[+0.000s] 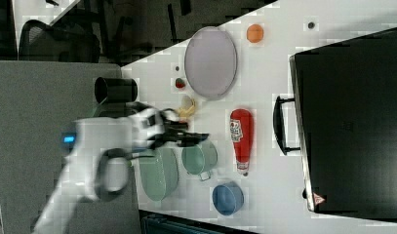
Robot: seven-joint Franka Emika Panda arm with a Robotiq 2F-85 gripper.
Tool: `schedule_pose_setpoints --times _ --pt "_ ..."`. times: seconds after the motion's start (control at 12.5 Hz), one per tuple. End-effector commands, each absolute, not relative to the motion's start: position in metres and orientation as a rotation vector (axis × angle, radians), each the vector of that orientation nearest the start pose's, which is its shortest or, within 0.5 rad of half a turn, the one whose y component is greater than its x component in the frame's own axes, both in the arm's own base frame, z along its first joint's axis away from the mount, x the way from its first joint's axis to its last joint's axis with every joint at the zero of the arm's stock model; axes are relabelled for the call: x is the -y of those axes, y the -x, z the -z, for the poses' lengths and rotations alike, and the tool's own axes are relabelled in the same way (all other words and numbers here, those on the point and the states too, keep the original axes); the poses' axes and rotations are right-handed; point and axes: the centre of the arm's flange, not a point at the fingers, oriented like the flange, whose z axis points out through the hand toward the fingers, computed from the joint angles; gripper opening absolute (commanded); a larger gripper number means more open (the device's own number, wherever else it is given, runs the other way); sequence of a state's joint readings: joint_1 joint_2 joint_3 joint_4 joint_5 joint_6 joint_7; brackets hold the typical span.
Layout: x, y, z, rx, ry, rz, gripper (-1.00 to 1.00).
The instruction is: Pick ketchup from plate and place it on table.
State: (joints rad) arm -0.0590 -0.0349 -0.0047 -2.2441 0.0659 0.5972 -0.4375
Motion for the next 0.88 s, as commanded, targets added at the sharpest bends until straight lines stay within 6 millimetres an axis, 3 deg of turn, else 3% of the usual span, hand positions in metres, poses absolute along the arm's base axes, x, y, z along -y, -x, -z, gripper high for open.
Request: schedule_pose_setpoints --times 0.08,0.32,0.56,0.88 --pt "0.017 -0.508 -0.493 -1.054 2.902 -0.027 1.00" --pt "0.016 -0.502 -0.555 -1.152 2.894 -0.045 1.00" --pt "0.021 -0.500 -0.588 -1.159 2.954 -0.012 1.00" --pt "0.020 -0.499 -0.593 -1.158 2.958 -0.027 1.00"
